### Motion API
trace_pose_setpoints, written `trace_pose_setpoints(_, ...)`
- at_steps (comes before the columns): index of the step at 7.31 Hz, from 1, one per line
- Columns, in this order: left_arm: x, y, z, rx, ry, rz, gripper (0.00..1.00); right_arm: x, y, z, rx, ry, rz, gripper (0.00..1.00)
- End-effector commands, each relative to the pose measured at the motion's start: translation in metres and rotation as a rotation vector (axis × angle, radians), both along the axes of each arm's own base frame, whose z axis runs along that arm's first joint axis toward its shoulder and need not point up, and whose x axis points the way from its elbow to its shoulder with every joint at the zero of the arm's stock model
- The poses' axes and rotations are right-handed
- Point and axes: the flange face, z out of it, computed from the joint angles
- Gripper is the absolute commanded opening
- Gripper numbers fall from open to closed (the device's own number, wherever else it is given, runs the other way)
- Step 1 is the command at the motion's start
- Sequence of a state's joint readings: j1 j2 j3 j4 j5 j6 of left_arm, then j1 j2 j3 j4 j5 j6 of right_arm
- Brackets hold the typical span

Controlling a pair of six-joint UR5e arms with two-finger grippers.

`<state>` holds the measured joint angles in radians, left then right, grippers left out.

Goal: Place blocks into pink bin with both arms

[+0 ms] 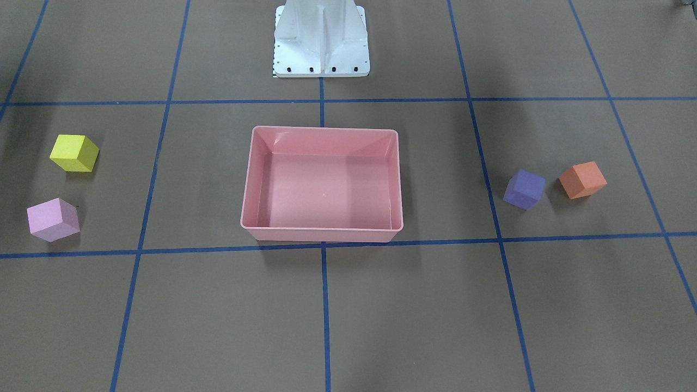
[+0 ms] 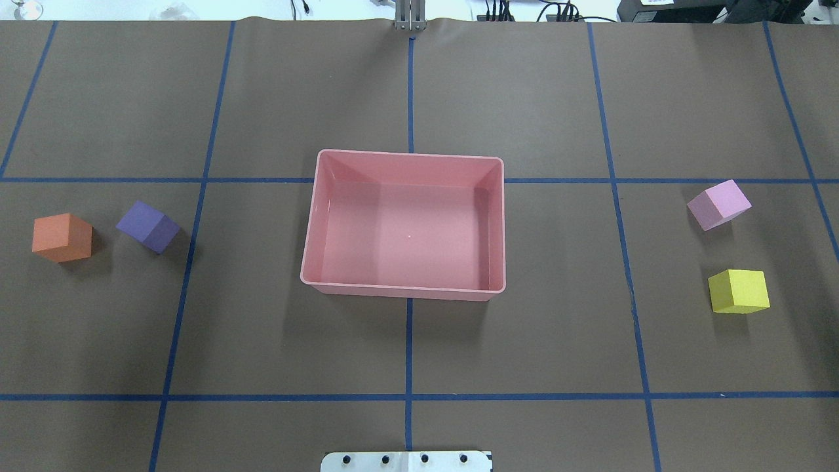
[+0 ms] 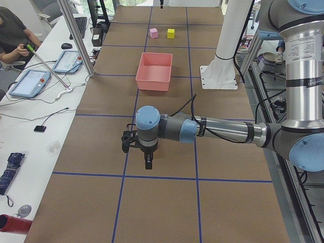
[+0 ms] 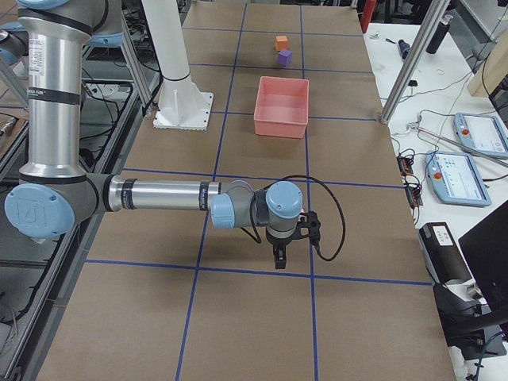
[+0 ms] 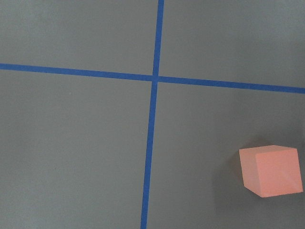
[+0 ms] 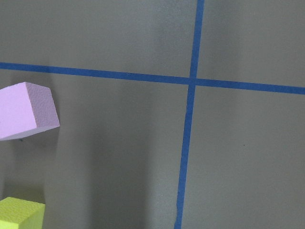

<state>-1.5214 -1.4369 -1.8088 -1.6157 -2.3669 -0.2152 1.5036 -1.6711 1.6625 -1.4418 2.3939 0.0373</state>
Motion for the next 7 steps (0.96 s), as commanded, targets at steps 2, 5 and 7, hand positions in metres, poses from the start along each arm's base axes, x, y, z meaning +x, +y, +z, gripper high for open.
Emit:
trace_pose_setpoints(2, 0.001, 0.001, 0.006, -0.011, -0.001, 0.002, 1.00, -0.006, -0.004, -0.004, 0.083, -0.014, -0.009, 1.00)
trace_pose_setpoints(5, 0.000, 0.002, 0.006, -0.014, 0.000, -0.002, 1.00, -0.062, -0.014, -0.037, 0.161, -0.109, -0.089, 1.00)
trace_pose_setpoints(7, 0.001, 0.005, 0.009, -0.012, 0.001, 0.003, 1.00, -0.104, -0.037, -0.067, 0.255, -0.027, -0.145, 0.99)
